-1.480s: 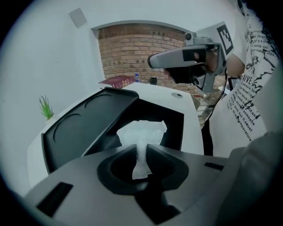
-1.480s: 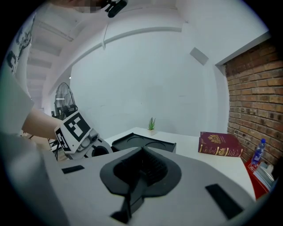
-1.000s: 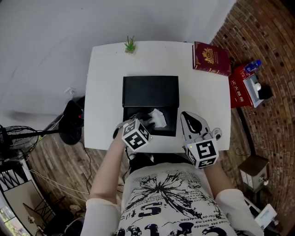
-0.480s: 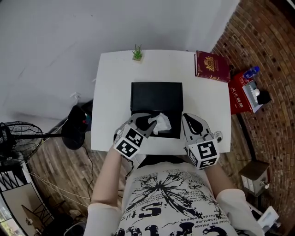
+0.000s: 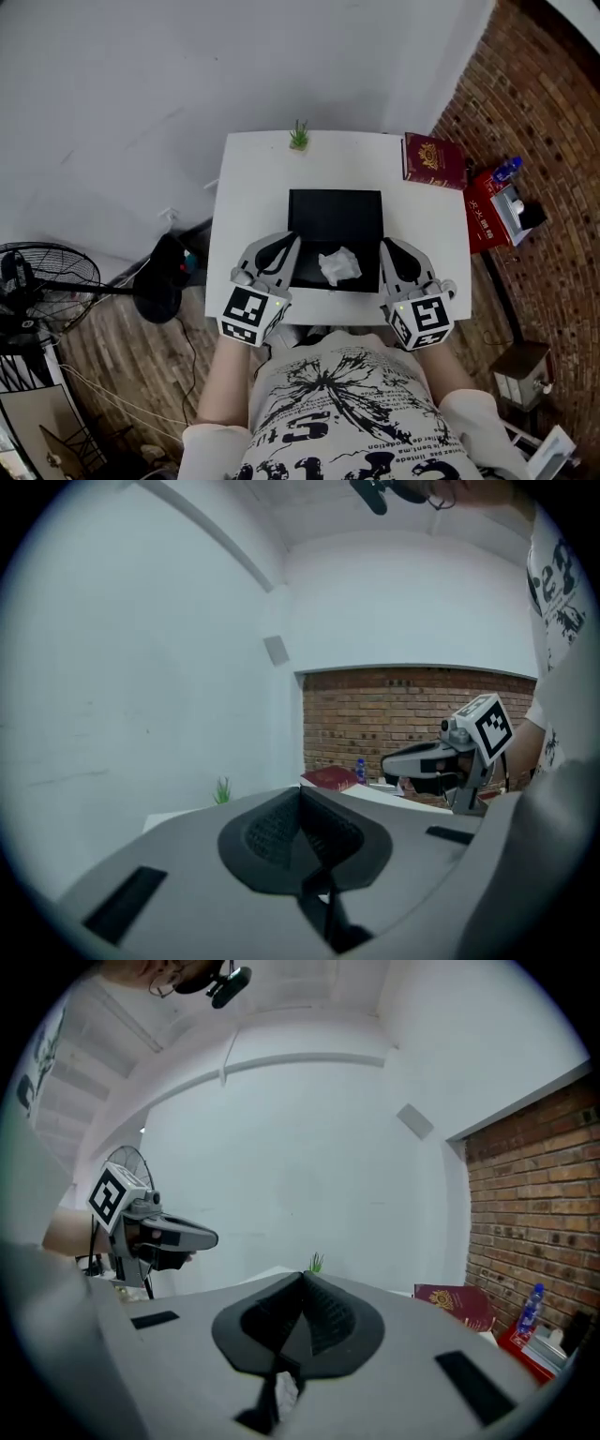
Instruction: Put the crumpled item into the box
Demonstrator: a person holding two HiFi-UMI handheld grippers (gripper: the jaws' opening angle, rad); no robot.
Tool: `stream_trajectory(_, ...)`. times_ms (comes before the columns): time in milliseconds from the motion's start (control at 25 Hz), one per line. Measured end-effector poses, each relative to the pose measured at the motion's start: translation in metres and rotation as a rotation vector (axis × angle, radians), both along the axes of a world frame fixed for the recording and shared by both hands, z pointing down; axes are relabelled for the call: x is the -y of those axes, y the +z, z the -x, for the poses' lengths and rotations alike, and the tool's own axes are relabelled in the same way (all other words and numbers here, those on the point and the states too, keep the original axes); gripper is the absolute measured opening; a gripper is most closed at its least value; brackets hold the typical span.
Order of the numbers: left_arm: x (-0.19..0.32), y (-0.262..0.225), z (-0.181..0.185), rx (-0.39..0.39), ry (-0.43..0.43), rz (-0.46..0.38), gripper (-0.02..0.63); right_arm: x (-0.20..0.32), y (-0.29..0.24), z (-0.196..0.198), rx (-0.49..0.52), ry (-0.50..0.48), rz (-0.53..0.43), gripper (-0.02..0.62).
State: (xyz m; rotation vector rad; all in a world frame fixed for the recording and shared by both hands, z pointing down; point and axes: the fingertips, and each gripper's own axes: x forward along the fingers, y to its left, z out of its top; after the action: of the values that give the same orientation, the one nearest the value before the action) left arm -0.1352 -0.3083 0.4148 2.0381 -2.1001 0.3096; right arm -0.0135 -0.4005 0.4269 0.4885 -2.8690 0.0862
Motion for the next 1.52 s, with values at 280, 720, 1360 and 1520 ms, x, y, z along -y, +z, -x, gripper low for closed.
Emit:
stream_trajectory(280, -0.042, -0.032, 0.021, 0.025, -0.110, -0.112, 0.012, -0.027, -0.032, 0.005, 0.029, -0.034, -0.105, 0.014)
stream_trajectory(720, -0.056, -0.041, 0.015, -0.003, -0.088, -0.137, 0.012, -0.049, -0.045, 0.007, 0.032, -0.054, -0.154, 0.012)
stream_trajectory(1360, -0.045, -0.046, -0.003, 0.008, -0.038, -0.112, 0.012, -0.040, -0.044, -0.002, 0.036, -0.045, -0.142, 0.012)
stream_trajectory(1520, -0.039, -0.047, -0.006, -0.006, -0.037, -0.116, 0.012, -0.035, -0.044, -0.007, 0.036, -0.039, -0.143, 0.012)
